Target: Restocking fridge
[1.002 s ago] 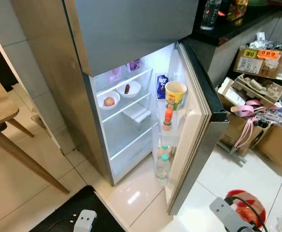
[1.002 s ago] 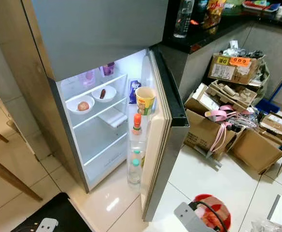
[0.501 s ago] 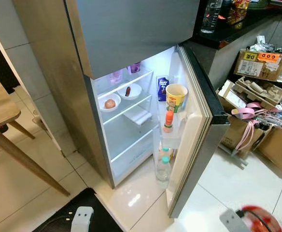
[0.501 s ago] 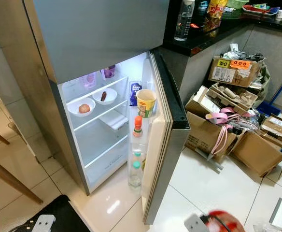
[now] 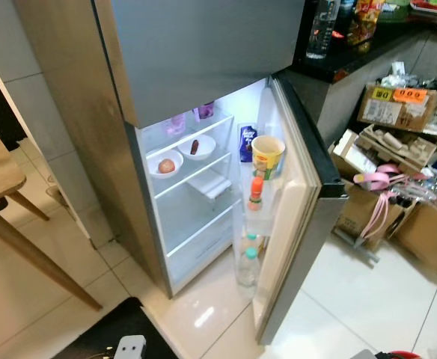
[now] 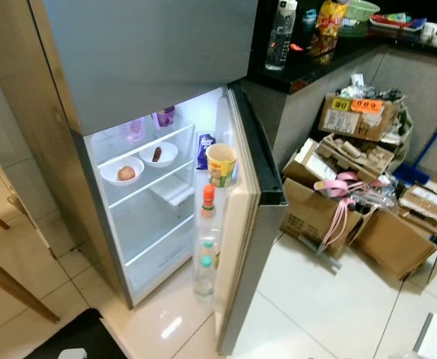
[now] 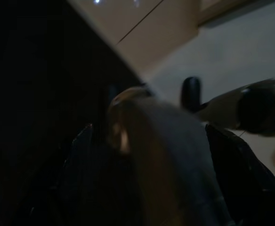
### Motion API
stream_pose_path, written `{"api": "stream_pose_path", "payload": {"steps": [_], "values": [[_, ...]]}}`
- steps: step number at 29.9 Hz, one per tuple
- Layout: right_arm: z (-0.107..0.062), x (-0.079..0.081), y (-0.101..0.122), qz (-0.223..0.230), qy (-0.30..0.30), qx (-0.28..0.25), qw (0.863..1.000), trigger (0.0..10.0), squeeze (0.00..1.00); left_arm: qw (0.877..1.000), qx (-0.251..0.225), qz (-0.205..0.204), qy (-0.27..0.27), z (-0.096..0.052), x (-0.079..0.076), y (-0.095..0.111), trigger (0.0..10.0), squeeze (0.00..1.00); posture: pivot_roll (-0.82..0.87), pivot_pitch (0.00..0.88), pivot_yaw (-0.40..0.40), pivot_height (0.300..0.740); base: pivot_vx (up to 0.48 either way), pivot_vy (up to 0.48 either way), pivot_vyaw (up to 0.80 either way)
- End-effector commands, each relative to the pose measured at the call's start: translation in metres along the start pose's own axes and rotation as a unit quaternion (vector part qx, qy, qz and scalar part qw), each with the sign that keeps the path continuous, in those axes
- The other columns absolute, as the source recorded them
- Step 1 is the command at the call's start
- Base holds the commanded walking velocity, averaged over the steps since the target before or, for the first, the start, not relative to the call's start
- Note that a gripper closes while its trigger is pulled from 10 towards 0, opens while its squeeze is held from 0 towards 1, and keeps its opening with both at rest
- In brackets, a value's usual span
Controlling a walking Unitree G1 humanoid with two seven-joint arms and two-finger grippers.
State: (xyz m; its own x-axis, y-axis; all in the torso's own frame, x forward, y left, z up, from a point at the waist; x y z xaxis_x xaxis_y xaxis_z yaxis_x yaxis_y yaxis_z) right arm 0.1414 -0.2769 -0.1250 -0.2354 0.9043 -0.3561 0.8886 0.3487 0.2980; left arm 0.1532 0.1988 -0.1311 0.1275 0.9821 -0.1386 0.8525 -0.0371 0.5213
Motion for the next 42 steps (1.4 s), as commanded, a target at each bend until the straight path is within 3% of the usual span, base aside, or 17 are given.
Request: {"api": "stream_pose_path", "payload": {"steps": [1, 3, 5, 14, 21, 24, 25, 30, 33, 36, 40, 42], "values": [[0.000, -0.008, 0.005, 0.001, -0.011, -0.006, 1.000, 10.0, 0.00, 1.000, -0.004, -0.009, -0.006, 0.002, -0.006, 0.002, 10.0, 0.00, -0.07, 0.029, -0.055, 0.740, 0.000, -0.439, 0.00], [0.000, -0.007, 0.008, -0.005, -0.011, -0.011, 1.000, 10.0, 0.00, 1.000, -0.010, -0.003, -0.010, 0.003, -0.006, 0.006, 10.0, 0.00, -0.07, 0.011, -0.039, 0.740, 0.000, -0.442, 0.00], [0.000, -0.009, 0.005, 0.017, -0.015, -0.007, 1.000, 10.0, 0.00, 1.000, -0.005, -0.003, -0.007, 0.001, -0.003, 0.003, 10.0, 0.00, -0.07, 0.027, -0.036, 0.740, 0.000, -0.441, 0.00], [-0.002, 0.003, -0.014, 0.019, -0.002, 0.017, 1.000, 10.0, 0.00, 1.000, -0.002, -0.004, 0.003, -0.001, 0.005, 0.003, 10.0, 0.00, -0.05, 0.013, -0.014, 0.740, 0.000, -0.441, 0.00], [-0.002, 0.009, -0.019, 0.021, 0.005, 0.025, 0.999, 10.0, 0.00, 1.000, -0.008, -0.011, 0.028, -0.002, 0.014, 0.008, 10.0, 0.00, -0.05, 0.011, -0.007, 0.740, 0.000, 0.000, 0.00], [-0.002, 0.010, -0.020, 0.023, 0.006, 0.025, 0.999, 10.0, 0.00, 0.998, -0.035, -0.028, 0.053, -0.003, 0.024, 0.021, 10.0, 0.00, -0.05, 0.007, -0.007, 0.740, 0.000, 0.000, 0.00], [-0.002, 0.010, -0.019, 0.024, 0.006, 0.024, 0.999, 10.0, 0.00, 0.993, -0.067, -0.051, 0.078, -0.005, 0.035, 0.037, 10.0, 0.00, -0.05, 0.004, -0.003, 0.740, 0.000, 0.000, 0.00], [-0.002, 0.008, -0.017, 0.023, 0.005, 0.021, 0.999, 10.0, 0.00, 0.978, -0.134, -0.102, 0.121, -0.012, 0.059, 0.072, 10.0, 0.00, -0.05, 0.004, -0.003, 0.740, 0.000, 0.000, 0.00], [-0.002, 0.008, -0.017, 0.022, 0.005, 0.021, 1.000, 10.0, 0.00, 0.975, -0.151, -0.104, 0.124, -0.014, 0.063, 0.083, 10.0, 0.00, -0.05, 0.000, -0.007, 0.740, 0.000, 0.000, 0.00], [-0.002, 0.008, -0.016, 0.020, 0.006, 0.020, 1.000, 10.0, 0.00, 0.966, -0.201, -0.109, 0.123, -0.019, 0.070, 0.114, 10.0, 0.00, -0.06, 0.000, -0.005, 0.740, 0.000, 0.000, 0.00], [-0.002, 0.009, -0.018, 0.020, 0.007, 0.023, 1.000, 10.0, 0.00, 0.969, -0.216, -0.070, 0.098, -0.017, 0.062, 0.135, 10.0, 0.00, -0.06, 0.000, 0.000, 0.740, 0.000, -0.352, 0.00], [-0.002, 0.010, -0.020, 0.021, 0.007, 0.024, 0.999, 10.0, 0.00, 0.967, -0.224, -0.071, 0.099, -0.017, 0.061, 0.140, 10.0, 0.00, -0.06, 0.000, 0.001, 0.740, 0.000, -0.467, 0.00]]}}
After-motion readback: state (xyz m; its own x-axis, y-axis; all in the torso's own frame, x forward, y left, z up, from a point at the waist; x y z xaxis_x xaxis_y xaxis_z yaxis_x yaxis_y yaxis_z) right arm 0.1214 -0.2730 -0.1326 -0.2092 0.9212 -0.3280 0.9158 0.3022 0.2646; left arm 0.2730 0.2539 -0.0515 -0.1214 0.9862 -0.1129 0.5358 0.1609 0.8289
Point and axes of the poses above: a point about 5 cm out from each wrist's last joint towards the gripper, its own z axis pointing out of the wrist towards the gripper, its own y axis along the axis of the wrist's last joint, x = y × z, the point moved 4 cm from there along z, pointing out of the wrist towards the gripper, and after that the axes turned 10 degrees about z, right-handed, at the moved point
